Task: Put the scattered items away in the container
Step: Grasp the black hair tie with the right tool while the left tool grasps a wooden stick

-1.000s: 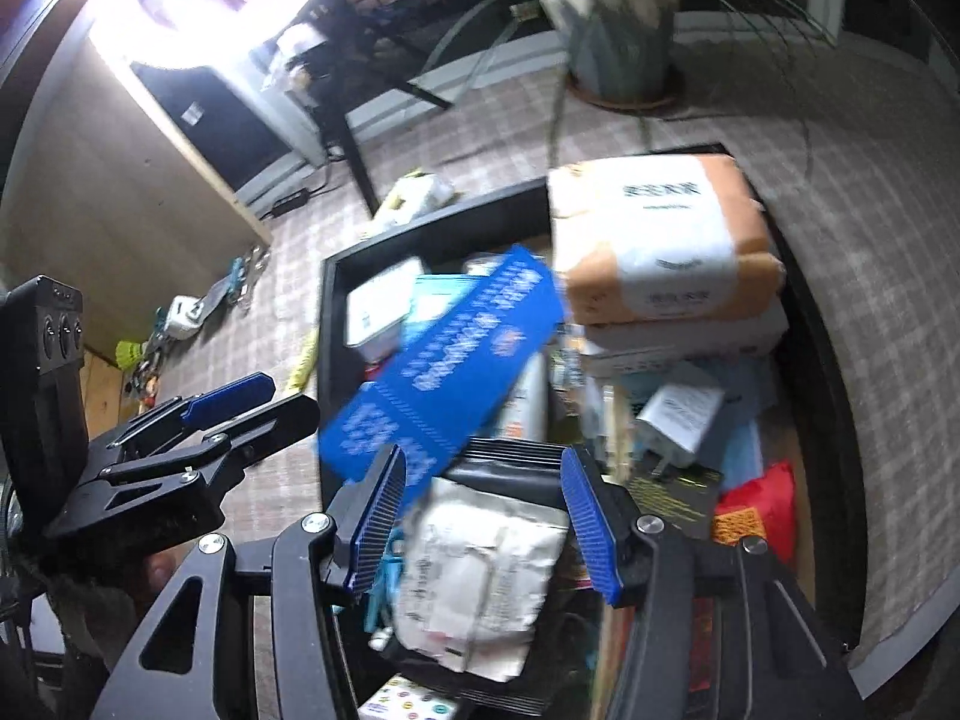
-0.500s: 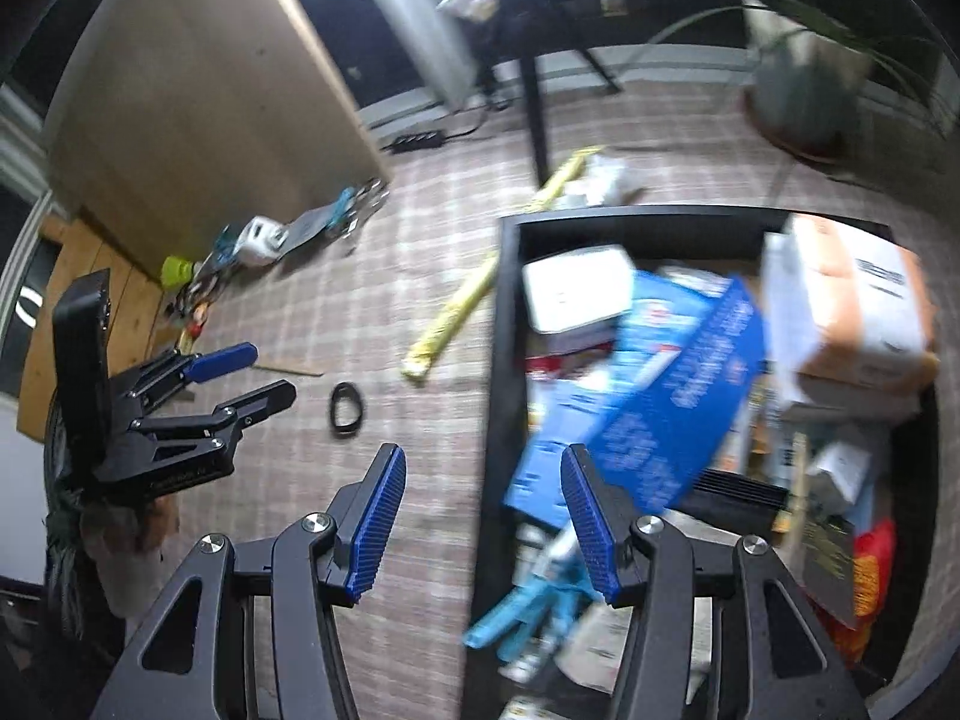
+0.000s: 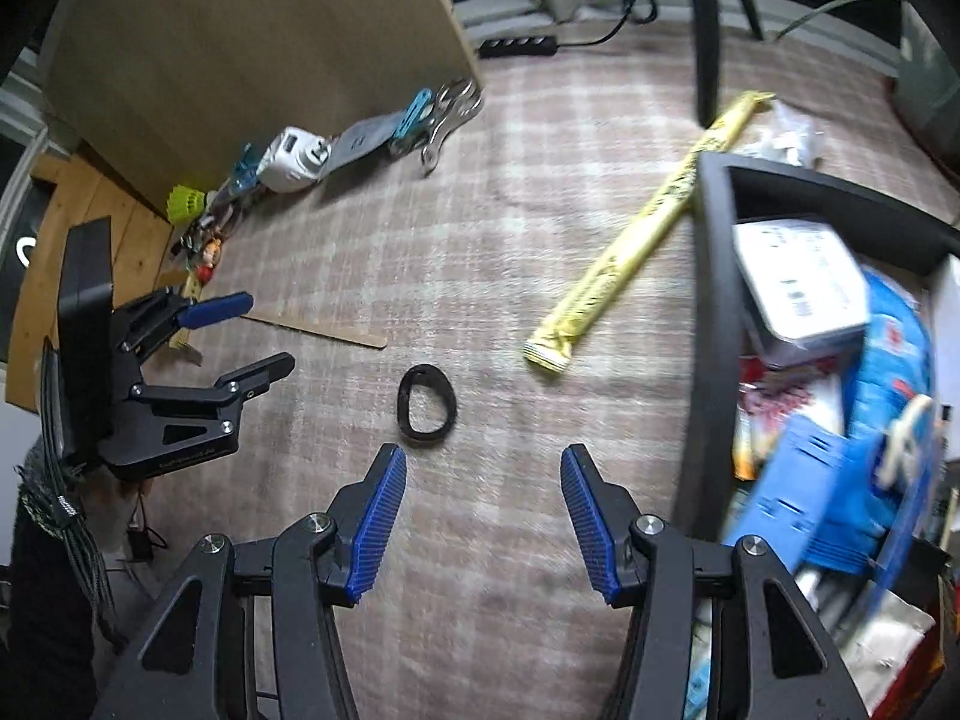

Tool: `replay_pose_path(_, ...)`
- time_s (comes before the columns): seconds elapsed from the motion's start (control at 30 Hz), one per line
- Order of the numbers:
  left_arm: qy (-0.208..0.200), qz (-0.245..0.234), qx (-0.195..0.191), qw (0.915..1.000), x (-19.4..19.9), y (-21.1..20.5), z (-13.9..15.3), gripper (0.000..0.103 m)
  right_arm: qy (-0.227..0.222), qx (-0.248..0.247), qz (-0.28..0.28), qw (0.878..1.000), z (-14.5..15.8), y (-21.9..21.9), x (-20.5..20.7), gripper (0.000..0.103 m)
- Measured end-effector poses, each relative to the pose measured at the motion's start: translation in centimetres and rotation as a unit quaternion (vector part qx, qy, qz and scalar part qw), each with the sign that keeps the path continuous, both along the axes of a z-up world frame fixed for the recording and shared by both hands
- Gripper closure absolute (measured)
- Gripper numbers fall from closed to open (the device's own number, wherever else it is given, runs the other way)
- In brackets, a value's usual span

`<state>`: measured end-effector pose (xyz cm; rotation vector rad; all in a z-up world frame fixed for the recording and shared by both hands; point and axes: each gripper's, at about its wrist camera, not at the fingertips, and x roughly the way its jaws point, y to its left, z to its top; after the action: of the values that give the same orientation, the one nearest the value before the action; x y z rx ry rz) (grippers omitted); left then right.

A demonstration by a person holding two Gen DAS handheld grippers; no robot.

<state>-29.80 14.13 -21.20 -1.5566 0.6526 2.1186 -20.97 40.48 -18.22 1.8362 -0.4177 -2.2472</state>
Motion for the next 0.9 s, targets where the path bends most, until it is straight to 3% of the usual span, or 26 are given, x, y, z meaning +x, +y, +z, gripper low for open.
replay_pose_path(0.1,-0.01,-0.015,-0.017,0.9997,-0.6,-0.1,-1.3,0.034,-0.01,0.006,0.004,1.0,-1.1,-0.7,-0.7,0.053)
replay_pose_path(0.27,-0.027,-0.007,0.013,0.9995,-1.5,-0.8,-1.6,0.036,-0.021,0.008,0.002,1.0,-2.5,-1.2,-1.8,0.054)
replay_pose_path(0.37,-0.048,-0.007,0.032,0.9983,-1.4,-1.1,-1.7,0.054,-0.026,0.014,0.008,1.0,-3.1,-1.9,-2.3,0.058)
replay_pose_path(0.43,-0.044,-0.008,0.028,0.9986,-1.0,-0.9,-1.7,0.059,-0.027,0.02,0.015,0.999,-3.4,-2.5,-2.5,0.059)
replay_pose_path(0.5,-0.046,-0.01,0.029,0.9985,-0.6,-0.7,-1.6,0.076,-0.026,0.026,0.022,0.999,-3.6,-3.1,-2.8,0.06)
replay_pose_path(0.6,-0.044,0.001,0.022,0.9988,-0.1,-0.6,-1.7,0.083,-0.027,0.032,0.031,0.999,-3.9,-3.8,-2.9,0.066)
replay_pose_path(0.73,-0.044,-0.015,0.004,0.9989,0.9,-0.5,-1.8,0.084,-0.026,0.048,0.041,0.998,-4.2,-4.4,-3.0,0.068)
replay_pose_path(0.87,-0.051,-0.031,-0.011,0.9982,1.6,-0.9,-1.9,0.084,-0.019,0.072,0.048,0.996,-4.2,-4.6,-2.9,0.081)
replay_pose_path(0.9,-0.044,-0.033,-0.022,0.9982,1.7,-1.0,-1.9,0.077,-0.017,0.083,0.052,0.995,-4.3,-4.6,-2.9,0.085)
